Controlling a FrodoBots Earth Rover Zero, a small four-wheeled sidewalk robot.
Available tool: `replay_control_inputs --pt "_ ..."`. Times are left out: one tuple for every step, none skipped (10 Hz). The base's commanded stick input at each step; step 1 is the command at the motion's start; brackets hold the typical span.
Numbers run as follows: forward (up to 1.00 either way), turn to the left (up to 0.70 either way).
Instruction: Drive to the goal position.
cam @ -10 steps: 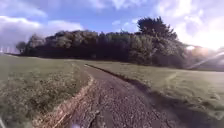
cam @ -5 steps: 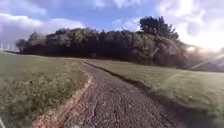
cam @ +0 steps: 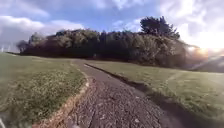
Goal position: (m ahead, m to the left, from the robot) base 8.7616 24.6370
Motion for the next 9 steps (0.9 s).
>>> replay_control_inputs --pt "0.85 0.00" --pt "0.85 0.00" --pt "0.85 0.00" --pt "0.85 0.00" --pt "0.85 0.00" --pt "0.85 0.00" --pt "0.85 0.00" --pt "0.85 0.00" --pt "0.85 0.00"
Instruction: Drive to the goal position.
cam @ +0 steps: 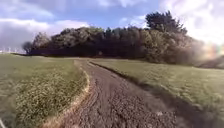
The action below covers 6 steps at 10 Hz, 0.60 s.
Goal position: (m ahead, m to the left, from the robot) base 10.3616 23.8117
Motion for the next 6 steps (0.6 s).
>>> replay_control_inputs --pt "0.85 0.00" --pt "0.85 0.00" --pt "0.85 0.00" --pt "0.85 0.00" --pt "0.85 0.00" --pt "0.85 0.00"
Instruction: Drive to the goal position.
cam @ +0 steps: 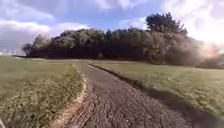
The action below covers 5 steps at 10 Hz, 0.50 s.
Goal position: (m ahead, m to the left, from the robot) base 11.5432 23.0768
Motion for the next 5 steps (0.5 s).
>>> replay_control_inputs --pt "0.85 0.00" --pt "0.85 0.00" --pt "0.85 0.00" --pt "0.85 0.00" --pt "0.85 0.00"
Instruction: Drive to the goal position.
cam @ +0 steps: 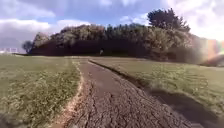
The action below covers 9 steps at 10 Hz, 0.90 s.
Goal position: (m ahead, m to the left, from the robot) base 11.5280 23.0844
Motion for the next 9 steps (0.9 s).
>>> replay_control_inputs --pt "0.85 0.00" --pt "0.85 0.00" --pt "0.85 0.00" --pt "0.85 0.00" --pt "0.85 0.00" --pt "0.85 0.00" --pt "0.85 0.02" --pt "0.85 0.34" --pt "0.85 0.34"
